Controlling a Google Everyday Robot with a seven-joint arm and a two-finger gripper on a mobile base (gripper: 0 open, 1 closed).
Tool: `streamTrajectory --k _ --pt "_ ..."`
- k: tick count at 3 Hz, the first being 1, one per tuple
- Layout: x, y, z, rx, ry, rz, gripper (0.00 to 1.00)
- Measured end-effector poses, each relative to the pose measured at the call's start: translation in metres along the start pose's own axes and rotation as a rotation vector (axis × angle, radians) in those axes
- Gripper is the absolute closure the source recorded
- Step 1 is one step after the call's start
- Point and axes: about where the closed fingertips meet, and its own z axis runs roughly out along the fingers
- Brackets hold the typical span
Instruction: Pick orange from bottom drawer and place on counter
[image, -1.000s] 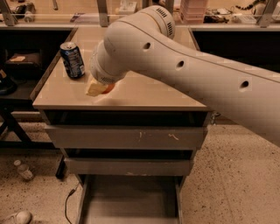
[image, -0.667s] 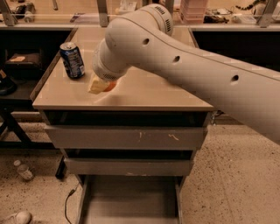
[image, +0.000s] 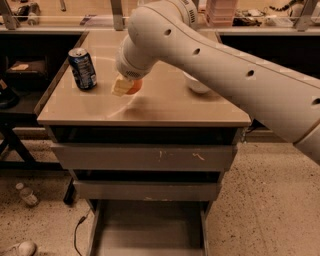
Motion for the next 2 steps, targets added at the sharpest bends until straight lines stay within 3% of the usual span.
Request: streamTrajectory --k 1,2 --pt "0.019 -0.015 0.010 -0.024 0.049 0.005 1.00" --pt "0.043 -0.021 0.019 -0.083 0.117 0.002 1.00"
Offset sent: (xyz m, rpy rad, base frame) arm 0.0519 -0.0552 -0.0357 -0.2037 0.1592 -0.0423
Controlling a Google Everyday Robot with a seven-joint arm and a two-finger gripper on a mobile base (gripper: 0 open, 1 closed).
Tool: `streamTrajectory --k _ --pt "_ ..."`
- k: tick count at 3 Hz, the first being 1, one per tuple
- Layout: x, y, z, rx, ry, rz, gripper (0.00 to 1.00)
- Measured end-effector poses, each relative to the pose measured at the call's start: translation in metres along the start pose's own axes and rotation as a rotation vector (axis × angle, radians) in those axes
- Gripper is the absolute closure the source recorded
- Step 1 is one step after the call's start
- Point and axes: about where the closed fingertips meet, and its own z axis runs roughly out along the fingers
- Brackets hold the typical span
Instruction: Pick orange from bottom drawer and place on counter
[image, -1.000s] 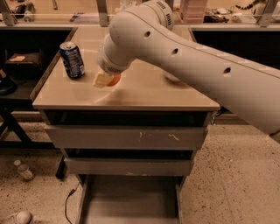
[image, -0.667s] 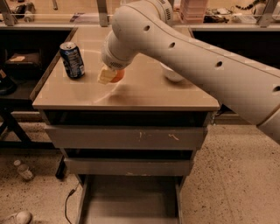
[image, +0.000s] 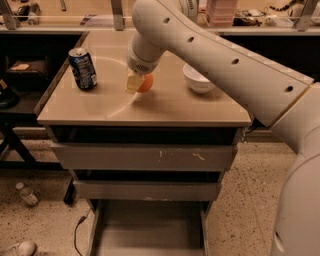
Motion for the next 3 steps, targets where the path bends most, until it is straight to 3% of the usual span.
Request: streamTrajectory --k 2,3 --pt "0.028 0.007 0.020 -0.125 0.049 -0.007 1.00" --pt "0.027 0.006 0.018 -0.126 0.050 -0.007 0.82"
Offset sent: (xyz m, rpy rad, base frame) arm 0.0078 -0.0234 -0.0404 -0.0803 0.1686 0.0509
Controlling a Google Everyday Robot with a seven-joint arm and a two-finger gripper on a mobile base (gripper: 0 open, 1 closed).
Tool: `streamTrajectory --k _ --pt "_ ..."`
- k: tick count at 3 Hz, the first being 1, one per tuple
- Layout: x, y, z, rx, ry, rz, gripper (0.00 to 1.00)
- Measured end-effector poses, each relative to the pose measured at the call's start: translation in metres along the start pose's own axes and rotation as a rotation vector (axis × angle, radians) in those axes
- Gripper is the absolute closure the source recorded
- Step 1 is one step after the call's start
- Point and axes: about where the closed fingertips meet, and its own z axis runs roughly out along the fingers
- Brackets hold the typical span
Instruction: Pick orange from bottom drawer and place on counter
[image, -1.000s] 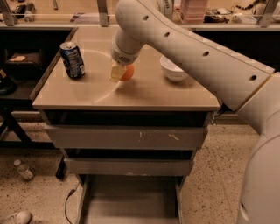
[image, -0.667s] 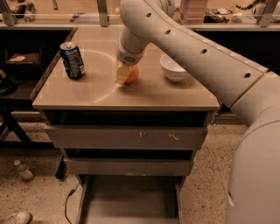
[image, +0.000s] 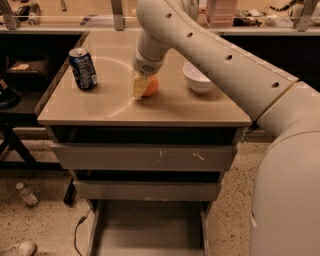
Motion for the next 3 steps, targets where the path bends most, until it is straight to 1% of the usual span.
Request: streamTrajectory --k 3 --pt "0.0000 0.0000 0.0001 0.000 0.000 0.000 0.13"
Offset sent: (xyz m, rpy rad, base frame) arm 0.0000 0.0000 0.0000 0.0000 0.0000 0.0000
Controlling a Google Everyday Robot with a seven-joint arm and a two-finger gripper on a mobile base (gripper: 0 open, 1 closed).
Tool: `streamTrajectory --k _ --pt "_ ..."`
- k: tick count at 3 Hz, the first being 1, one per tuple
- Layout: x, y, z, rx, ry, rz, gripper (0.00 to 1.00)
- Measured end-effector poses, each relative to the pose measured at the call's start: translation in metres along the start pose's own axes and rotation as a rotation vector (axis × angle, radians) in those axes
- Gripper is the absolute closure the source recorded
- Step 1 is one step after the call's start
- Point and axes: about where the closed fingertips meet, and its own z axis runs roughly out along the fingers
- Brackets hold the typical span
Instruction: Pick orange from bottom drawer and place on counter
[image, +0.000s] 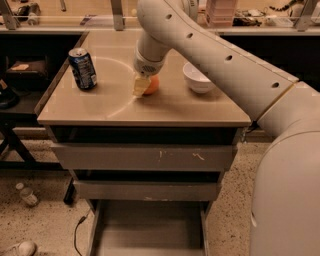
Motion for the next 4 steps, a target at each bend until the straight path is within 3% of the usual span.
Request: streamTrajectory --k 1,2,3,4 --pt "0.000 0.000 0.000 0.000 0.000 0.000 0.00" --pt "0.000 0.000 0.000 0.000 0.000 0.000 0.00" --pt "-0.001 -0.009 -0.020 0.052 0.029 0.016 0.00" --pt "0.016 -0.020 -0.091 0.164 0.119 0.080 0.00"
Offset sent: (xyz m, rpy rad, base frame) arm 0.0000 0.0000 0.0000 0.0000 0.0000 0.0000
